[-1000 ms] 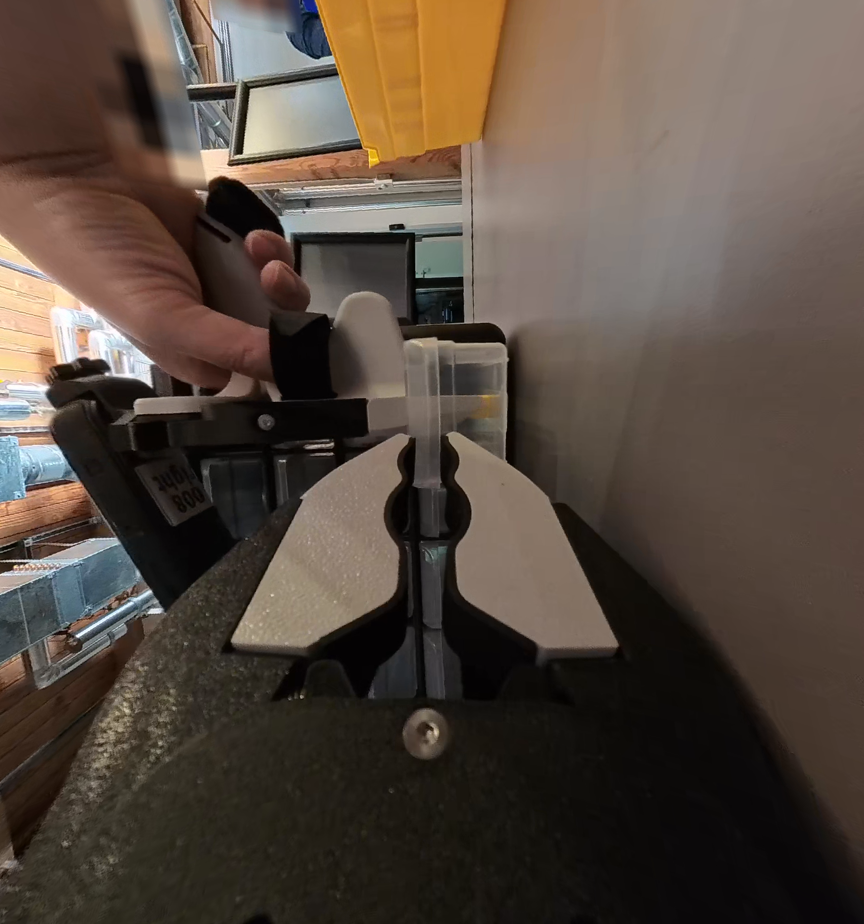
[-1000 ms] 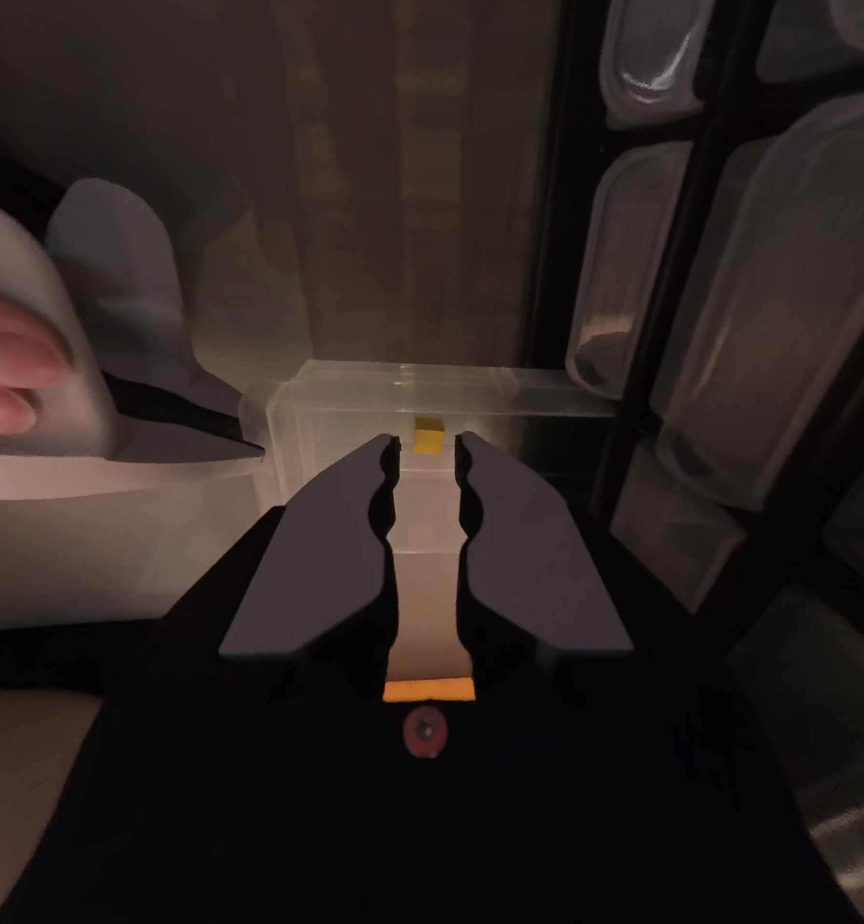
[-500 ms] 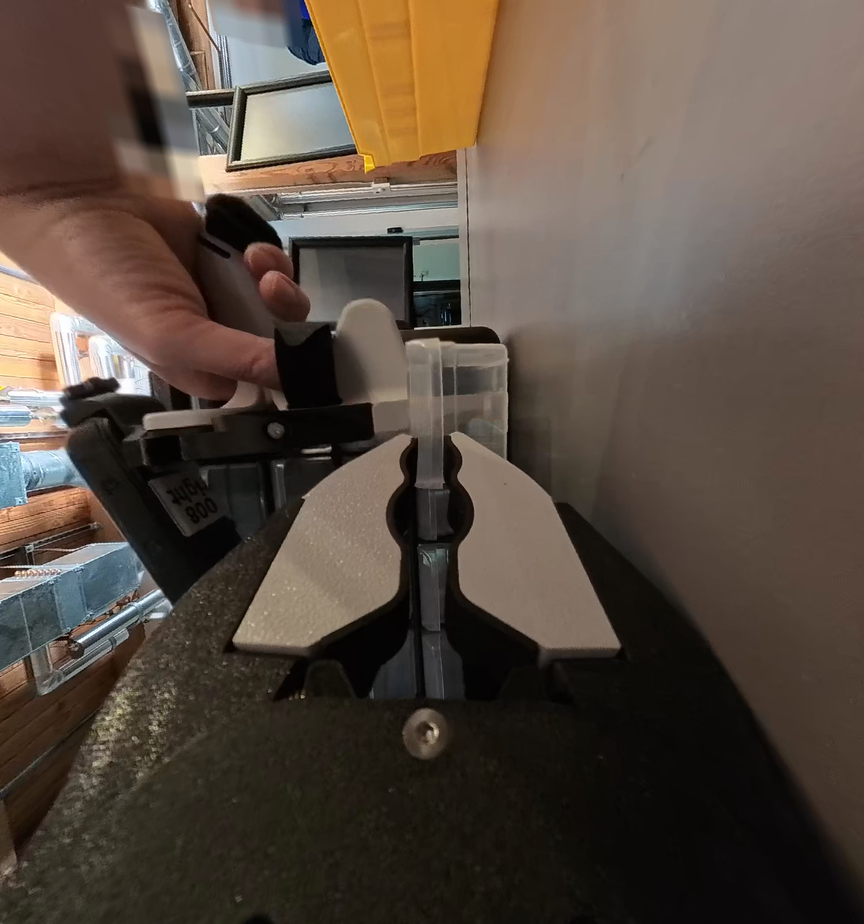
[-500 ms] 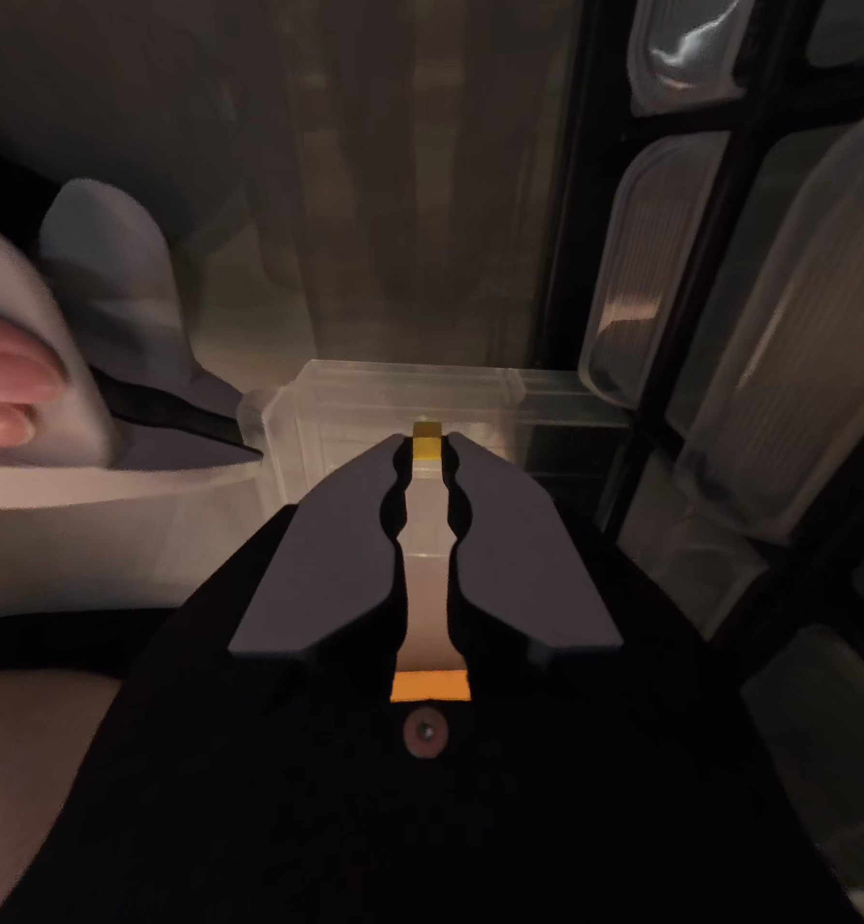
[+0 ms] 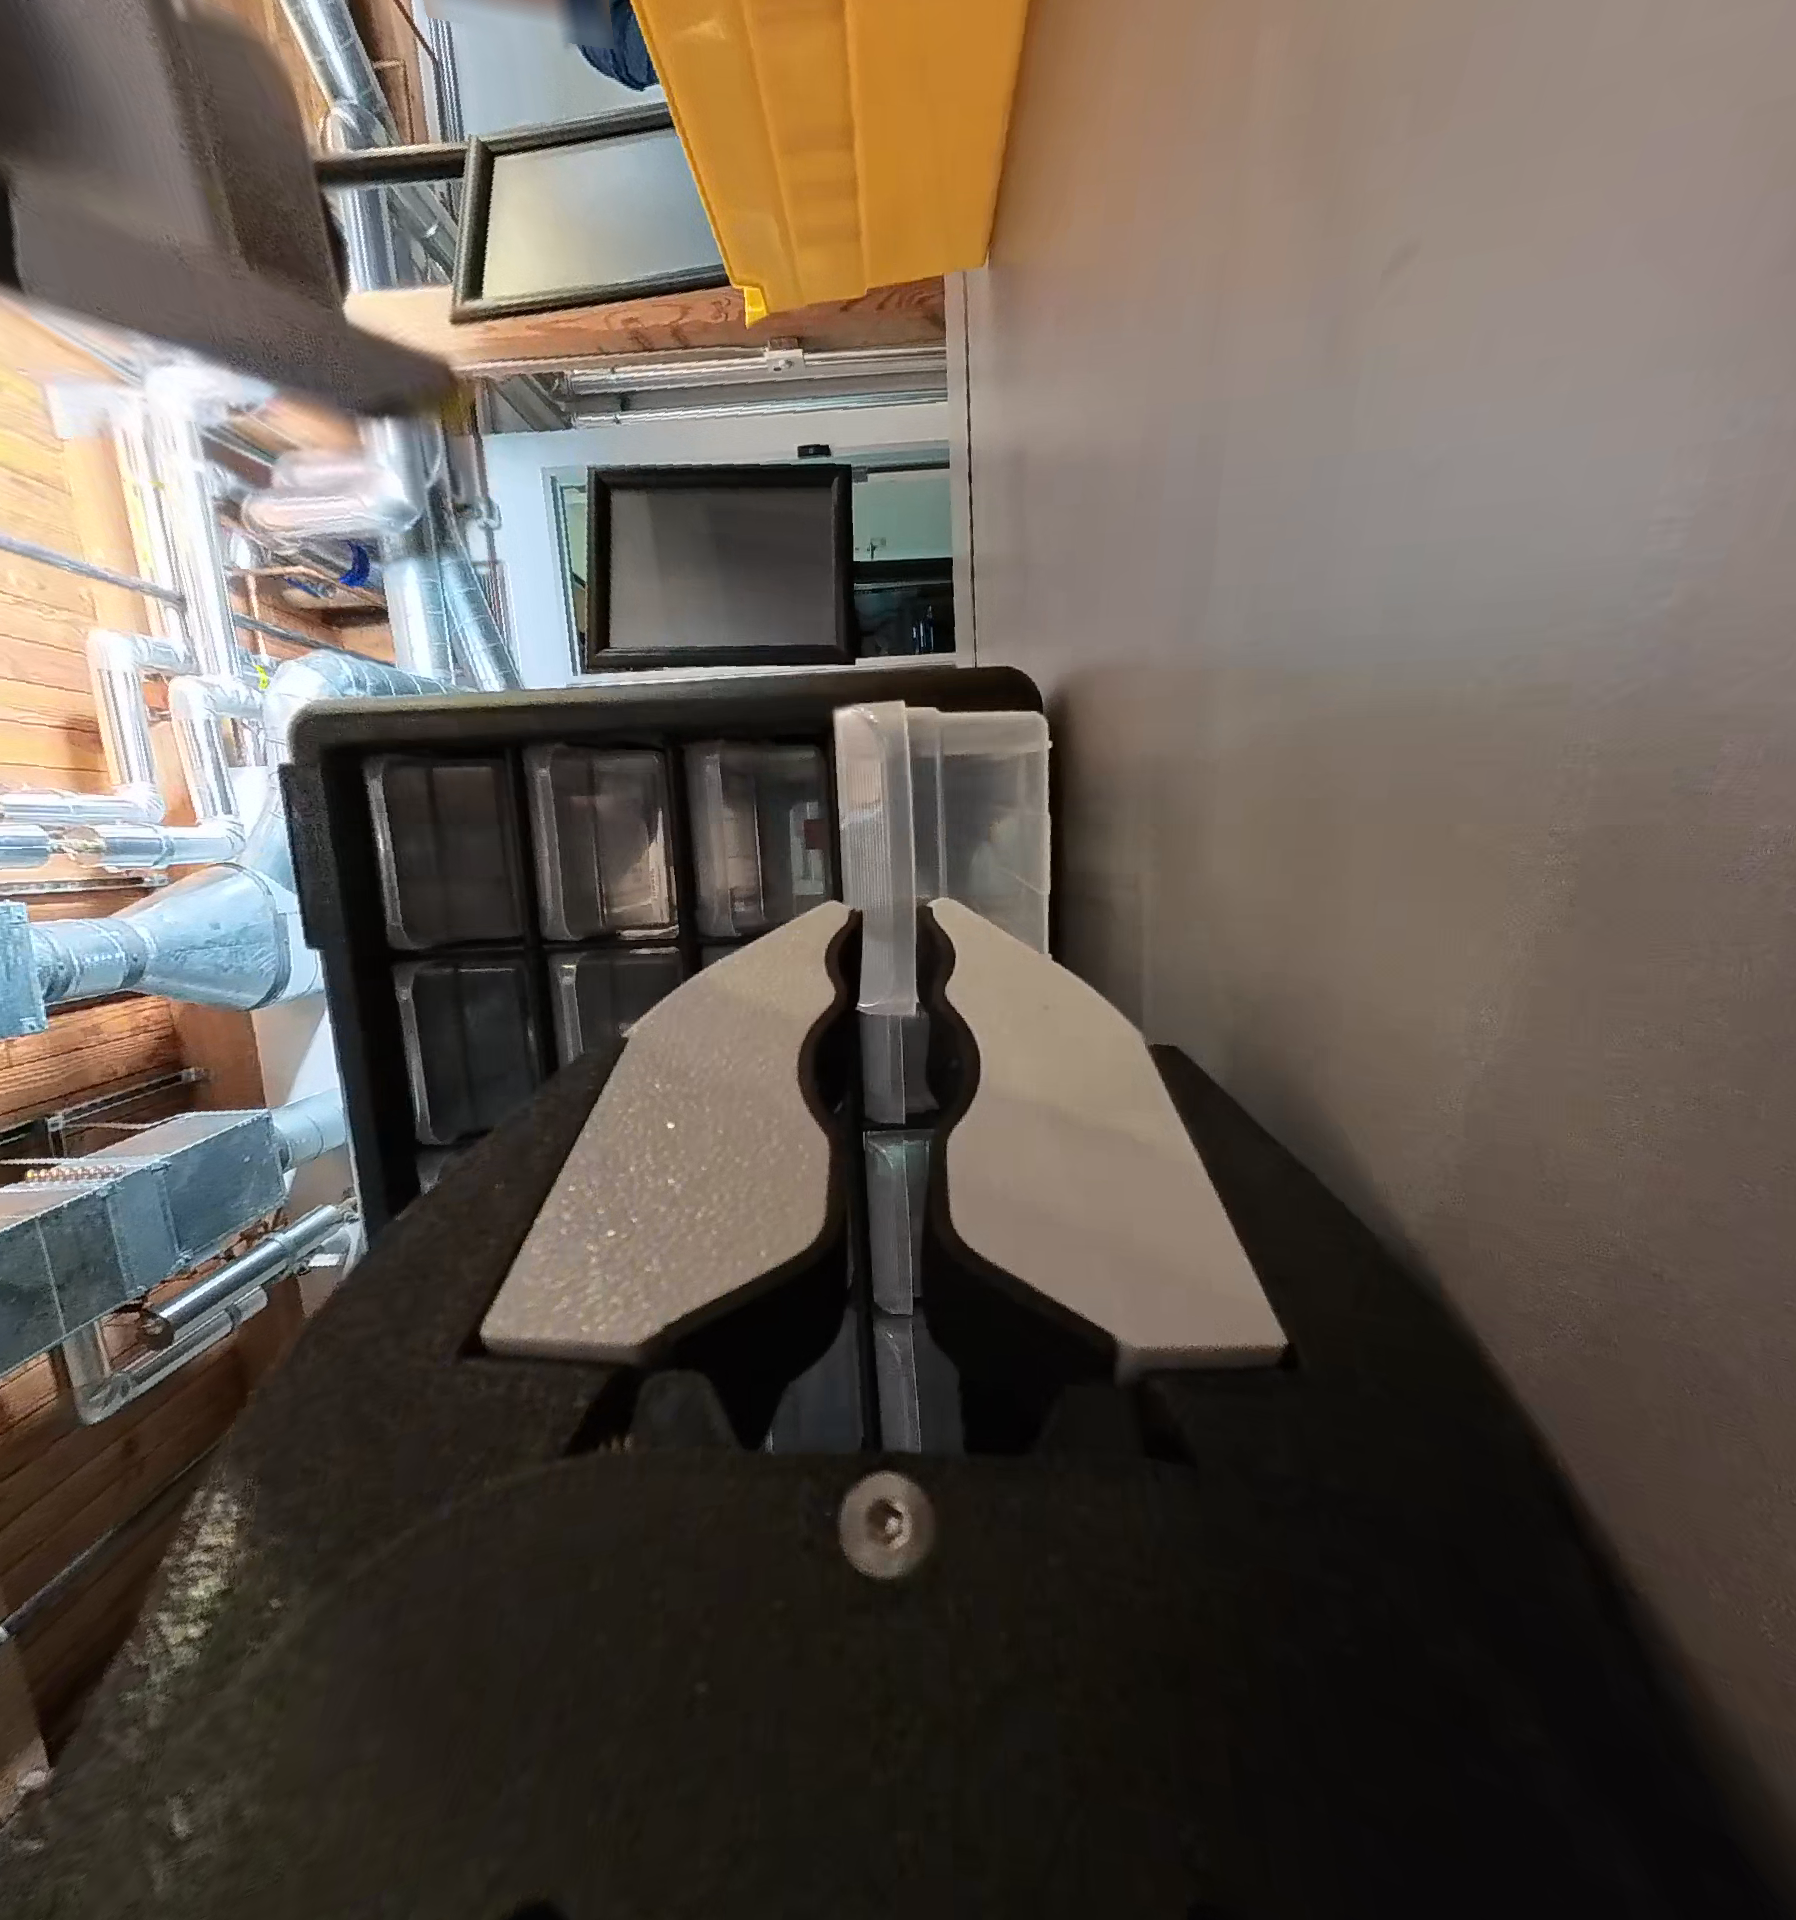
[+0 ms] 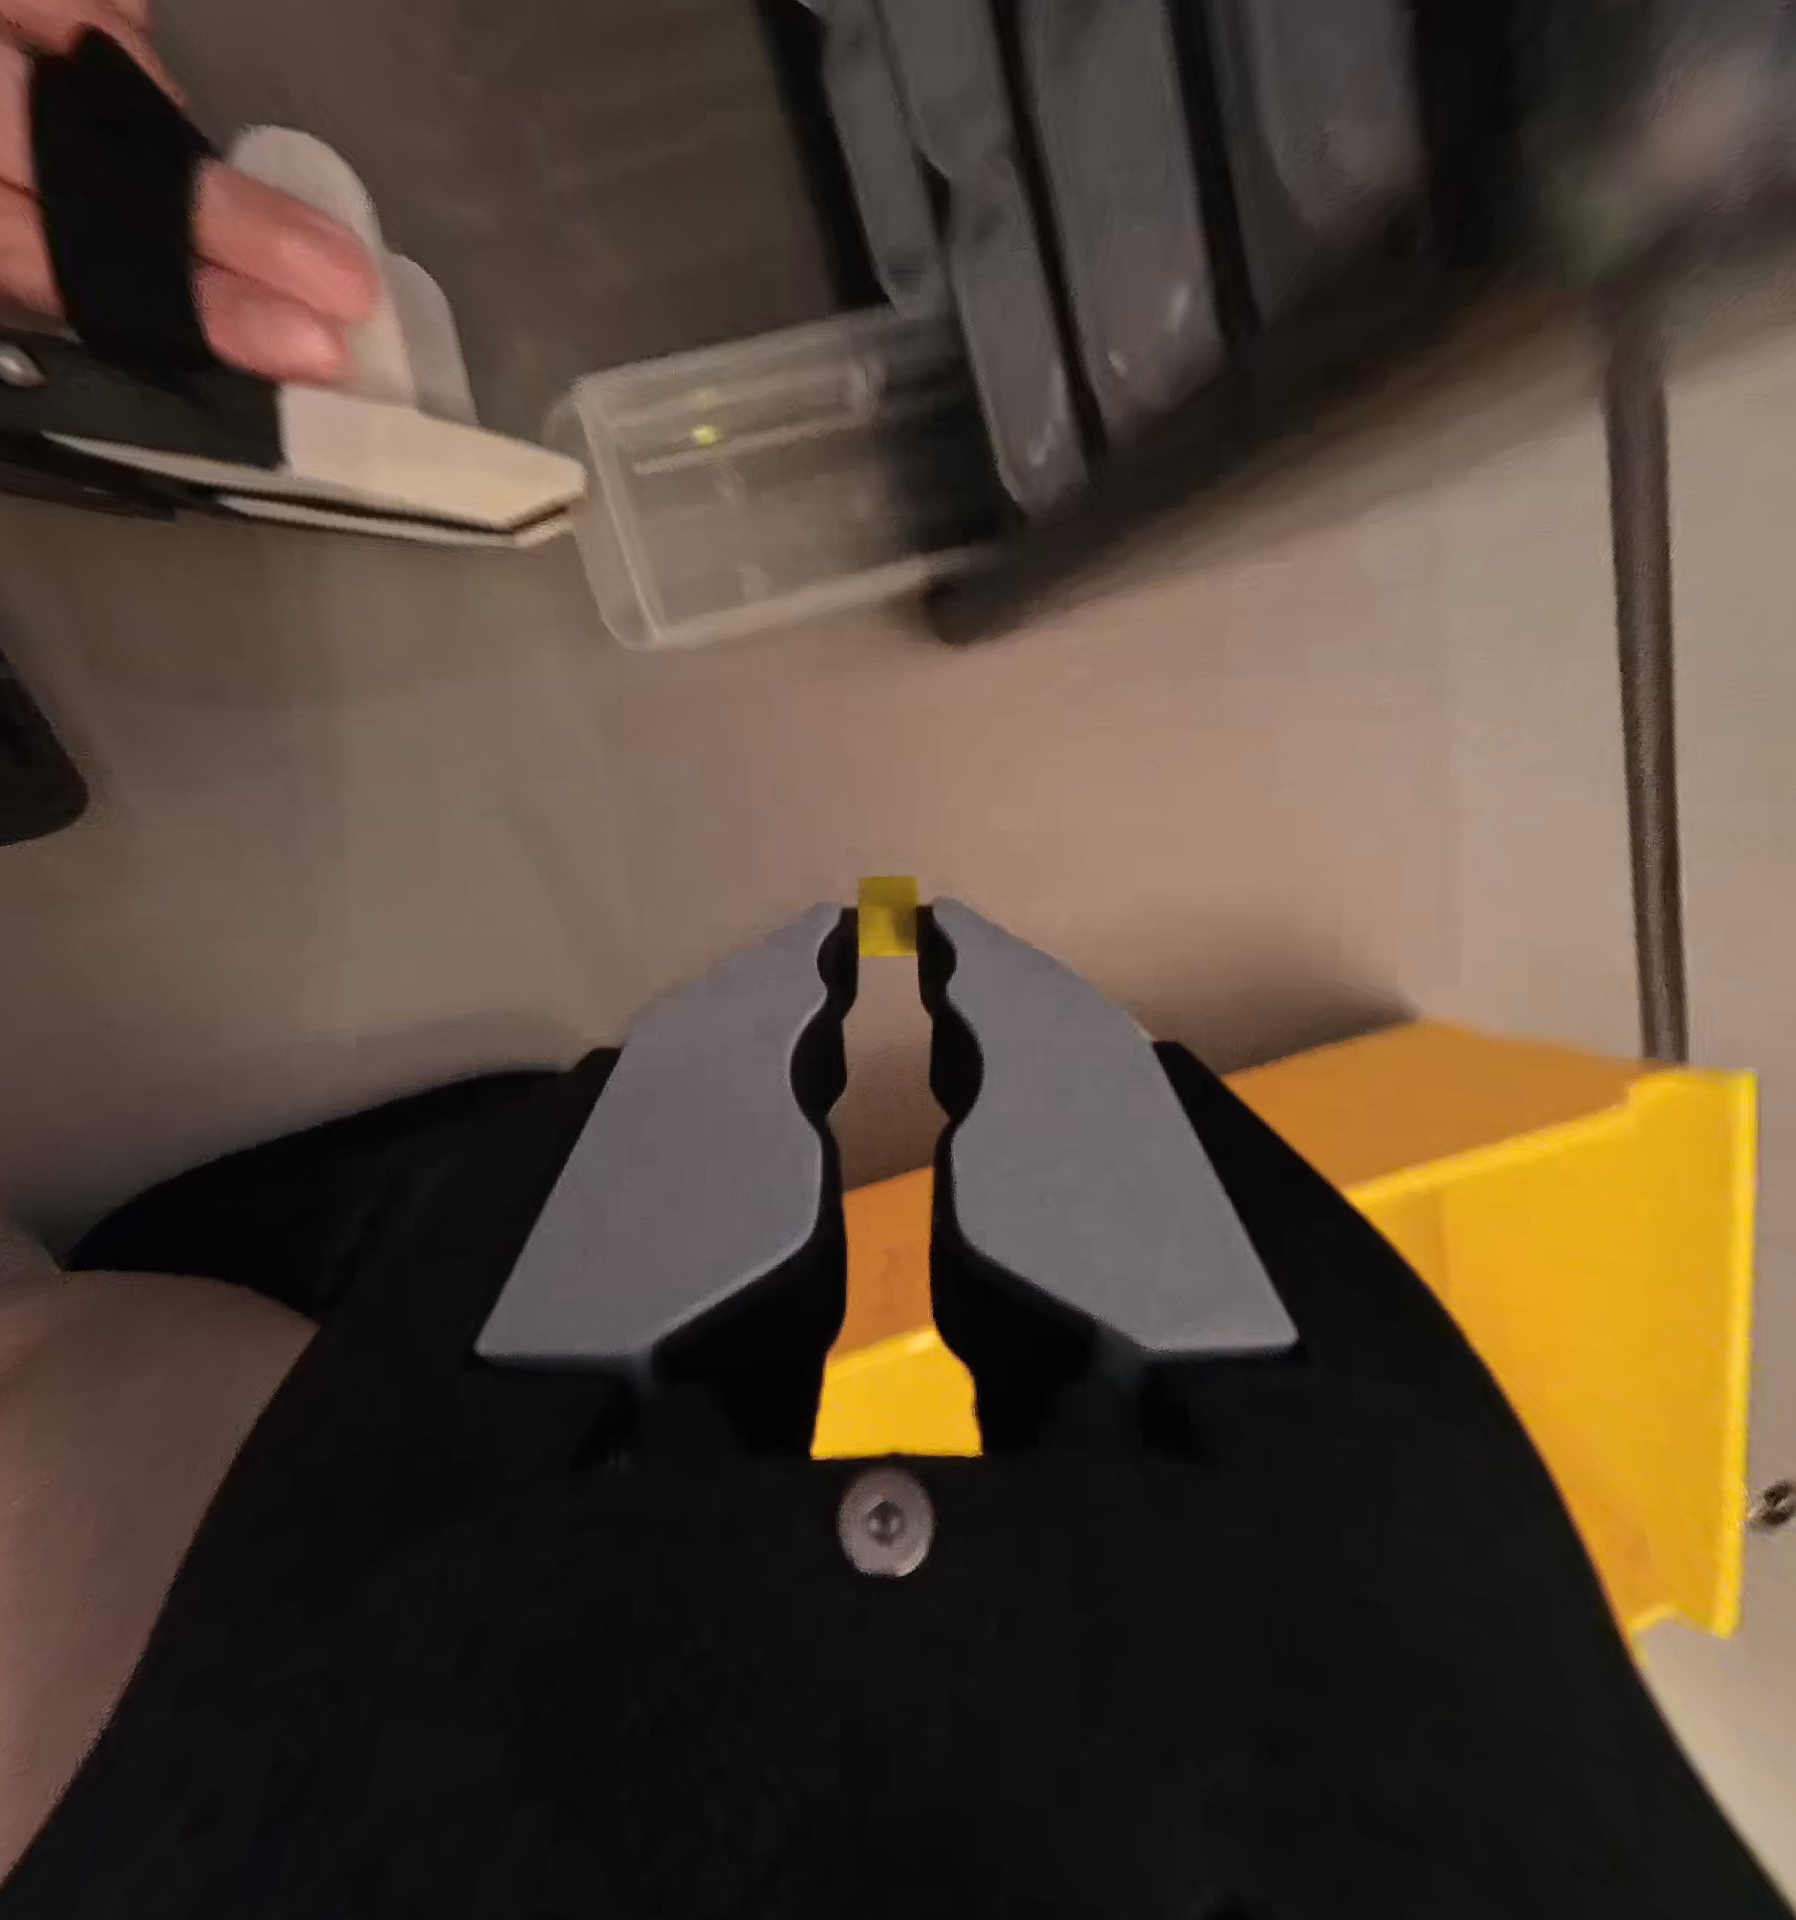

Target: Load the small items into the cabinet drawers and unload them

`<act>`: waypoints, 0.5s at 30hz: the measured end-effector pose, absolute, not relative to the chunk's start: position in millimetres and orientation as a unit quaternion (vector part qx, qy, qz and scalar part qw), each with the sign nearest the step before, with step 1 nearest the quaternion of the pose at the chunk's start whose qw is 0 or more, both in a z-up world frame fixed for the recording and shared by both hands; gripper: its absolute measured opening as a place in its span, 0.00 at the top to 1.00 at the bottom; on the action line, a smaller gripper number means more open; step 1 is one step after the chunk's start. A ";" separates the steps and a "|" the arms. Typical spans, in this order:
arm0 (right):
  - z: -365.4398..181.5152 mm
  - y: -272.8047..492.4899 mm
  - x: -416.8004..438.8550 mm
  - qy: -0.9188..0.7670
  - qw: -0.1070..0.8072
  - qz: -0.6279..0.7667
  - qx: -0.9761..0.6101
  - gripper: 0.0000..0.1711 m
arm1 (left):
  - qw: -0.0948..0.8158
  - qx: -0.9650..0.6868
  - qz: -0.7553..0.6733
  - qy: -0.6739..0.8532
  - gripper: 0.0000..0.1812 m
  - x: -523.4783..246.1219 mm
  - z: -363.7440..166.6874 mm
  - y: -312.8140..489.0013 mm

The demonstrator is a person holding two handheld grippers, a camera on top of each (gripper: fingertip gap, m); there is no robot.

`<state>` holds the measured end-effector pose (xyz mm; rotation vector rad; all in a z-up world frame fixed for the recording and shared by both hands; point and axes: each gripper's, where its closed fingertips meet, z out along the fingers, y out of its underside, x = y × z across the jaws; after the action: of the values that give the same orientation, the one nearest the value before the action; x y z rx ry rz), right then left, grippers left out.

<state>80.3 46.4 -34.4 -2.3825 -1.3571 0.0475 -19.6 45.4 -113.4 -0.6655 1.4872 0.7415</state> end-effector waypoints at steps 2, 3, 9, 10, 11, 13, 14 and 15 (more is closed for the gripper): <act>-34.1 41.2 110.1 -0.439 0.202 0.015 -0.876 0.93 | 0.626 -0.297 0.321 0.646 0.95 -18.9 -112.3 49.0; -34.8 38.4 124.4 -0.417 0.203 0.014 -0.886 0.93 | 0.625 -0.302 0.320 0.645 0.95 -18.4 -111.9 51.3; -48.4 19.3 197.1 -0.293 0.198 0.029 -0.935 0.93 | 0.619 -0.323 0.325 0.638 0.95 -12.6 -111.4 67.7; -53.1 15.1 209.0 -0.272 0.192 0.033 -0.942 0.93 | 0.618 -0.325 0.326 0.637 0.95 -11.8 -111.3 70.0; -58.1 10.9 222.0 -0.248 0.186 0.033 -0.950 0.93 | 0.618 -0.326 0.327 0.636 0.95 -11.2 -111.3 72.0; -68.7 3.3 246.5 -0.197 0.170 0.035 -0.965 0.93 | 0.617 -0.326 0.331 0.635 0.95 -9.9 -111.6 76.2; -74.4 0.1 254.8 -0.177 0.162 0.043 -0.970 0.93 | 0.615 -0.325 0.335 0.635 0.95 -9.1 -111.8 78.0; -80.7 -2.7 260.5 -0.162 0.154 0.055 -0.973 0.93 | 0.614 -0.322 0.340 0.635 0.95 -8.1 -111.9 79.7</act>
<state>260.5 -2.7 -80.7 -2.7900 -0.4631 0.1564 -8.1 79.7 -111.9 -0.7432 1.4649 0.7837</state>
